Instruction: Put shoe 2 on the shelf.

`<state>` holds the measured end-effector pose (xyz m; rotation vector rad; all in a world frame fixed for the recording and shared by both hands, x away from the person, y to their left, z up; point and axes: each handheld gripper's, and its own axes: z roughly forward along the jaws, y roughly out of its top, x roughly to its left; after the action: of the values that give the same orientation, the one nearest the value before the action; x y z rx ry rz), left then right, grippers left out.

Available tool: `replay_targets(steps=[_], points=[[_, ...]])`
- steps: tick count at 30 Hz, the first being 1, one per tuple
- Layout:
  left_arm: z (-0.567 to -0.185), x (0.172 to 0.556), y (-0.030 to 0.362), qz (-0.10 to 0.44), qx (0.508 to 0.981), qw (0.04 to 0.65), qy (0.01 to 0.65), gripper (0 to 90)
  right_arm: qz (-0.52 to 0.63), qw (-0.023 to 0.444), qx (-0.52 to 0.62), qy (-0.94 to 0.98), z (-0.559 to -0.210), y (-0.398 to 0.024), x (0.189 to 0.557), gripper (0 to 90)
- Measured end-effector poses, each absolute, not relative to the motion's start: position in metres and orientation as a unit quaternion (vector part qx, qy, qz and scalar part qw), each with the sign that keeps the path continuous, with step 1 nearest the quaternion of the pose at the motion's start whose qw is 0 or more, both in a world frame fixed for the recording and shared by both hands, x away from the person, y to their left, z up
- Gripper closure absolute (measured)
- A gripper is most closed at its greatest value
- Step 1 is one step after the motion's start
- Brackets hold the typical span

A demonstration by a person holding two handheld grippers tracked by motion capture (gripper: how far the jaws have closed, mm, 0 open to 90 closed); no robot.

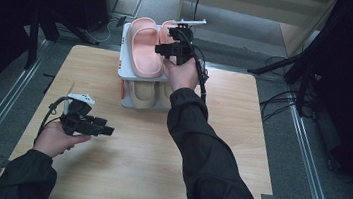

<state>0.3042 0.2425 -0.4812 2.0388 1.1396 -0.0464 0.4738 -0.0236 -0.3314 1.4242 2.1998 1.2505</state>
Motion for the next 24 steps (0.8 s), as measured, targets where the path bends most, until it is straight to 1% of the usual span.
replay_targets(steps=[4,10,16,24], points=[[-0.480,0.305,0.243,-0.018,0.799,0.396,0.452,42.5,0.433,0.122,0.474,0.757,-0.331,-0.029,0.460,55.3],[-0.482,0.306,0.241,-0.016,0.800,0.393,0.453,41.6,0.442,0.106,0.457,0.765,-0.333,-0.038,0.438,55.2],[-0.483,0.307,0.238,-0.016,0.803,0.390,0.451,41.3,0.449,0.077,0.441,0.774,-0.335,-0.047,0.416,54.7],[-0.485,0.307,0.236,-0.015,0.806,0.385,0.449,40.4,0.463,0.067,0.409,0.783,-0.348,-0.056,0.386,54.1]])
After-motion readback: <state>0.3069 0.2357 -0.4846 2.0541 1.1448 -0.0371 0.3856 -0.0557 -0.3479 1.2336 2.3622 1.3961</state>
